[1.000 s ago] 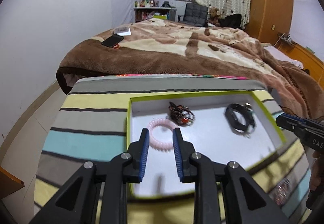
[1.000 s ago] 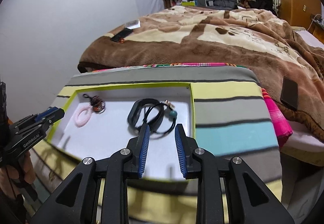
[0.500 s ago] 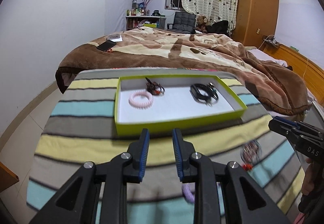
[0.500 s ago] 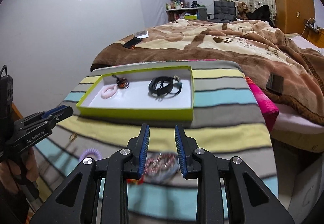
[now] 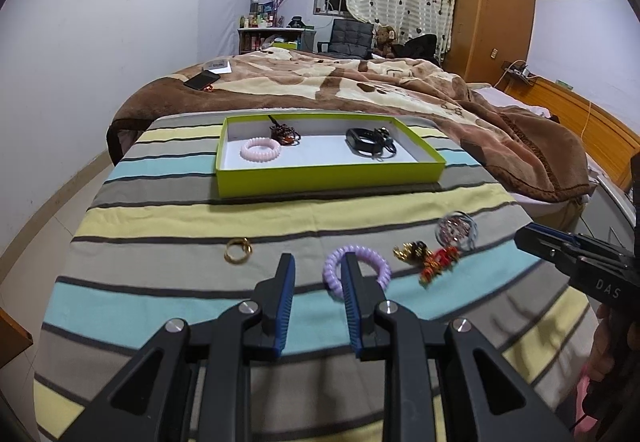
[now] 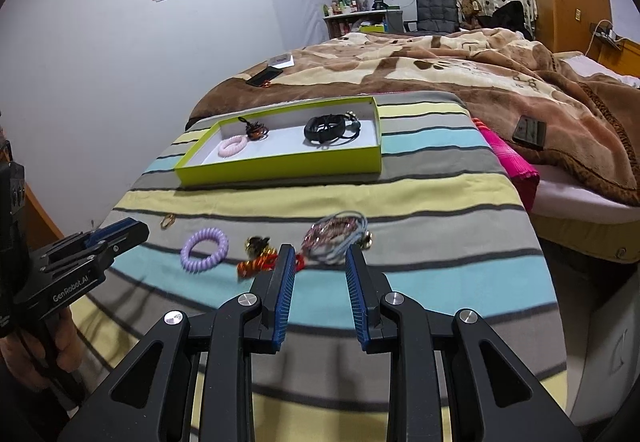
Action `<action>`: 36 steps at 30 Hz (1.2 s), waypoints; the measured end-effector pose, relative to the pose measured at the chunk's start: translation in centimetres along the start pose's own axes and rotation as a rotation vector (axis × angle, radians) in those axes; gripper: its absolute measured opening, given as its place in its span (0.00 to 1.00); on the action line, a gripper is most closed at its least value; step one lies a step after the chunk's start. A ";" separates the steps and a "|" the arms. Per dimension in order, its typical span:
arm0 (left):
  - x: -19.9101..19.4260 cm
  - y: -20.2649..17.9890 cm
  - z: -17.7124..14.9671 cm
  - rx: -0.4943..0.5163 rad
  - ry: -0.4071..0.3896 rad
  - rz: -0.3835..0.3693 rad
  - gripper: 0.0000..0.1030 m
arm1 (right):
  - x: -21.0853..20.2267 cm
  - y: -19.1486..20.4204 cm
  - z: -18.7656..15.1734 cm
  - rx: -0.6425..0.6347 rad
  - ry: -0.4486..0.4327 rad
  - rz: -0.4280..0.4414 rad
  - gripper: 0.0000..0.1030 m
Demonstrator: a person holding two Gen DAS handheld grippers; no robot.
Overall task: Organize jewelry
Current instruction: 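Withdraw both grippers from the box toward the lilac hair tie, then grasp the lilac hair tie with the left gripper while the right grasps the silver-ringed keychain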
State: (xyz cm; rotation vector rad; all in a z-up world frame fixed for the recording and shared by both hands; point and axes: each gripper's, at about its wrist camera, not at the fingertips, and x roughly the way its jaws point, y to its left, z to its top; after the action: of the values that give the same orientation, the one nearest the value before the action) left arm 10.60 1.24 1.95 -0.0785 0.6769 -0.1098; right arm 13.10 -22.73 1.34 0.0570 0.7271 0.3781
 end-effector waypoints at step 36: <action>4.2 -1.0 0.2 -0.013 0.123 0.001 0.30 | 5.2 -3.4 0.7 0.182 0.122 -0.016 0.26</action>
State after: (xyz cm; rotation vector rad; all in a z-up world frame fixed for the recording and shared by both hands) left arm 13.87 -0.28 -0.36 -0.0849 0.8004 -0.1101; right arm 18.19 -23.96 -2.07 0.2009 0.8813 0.3014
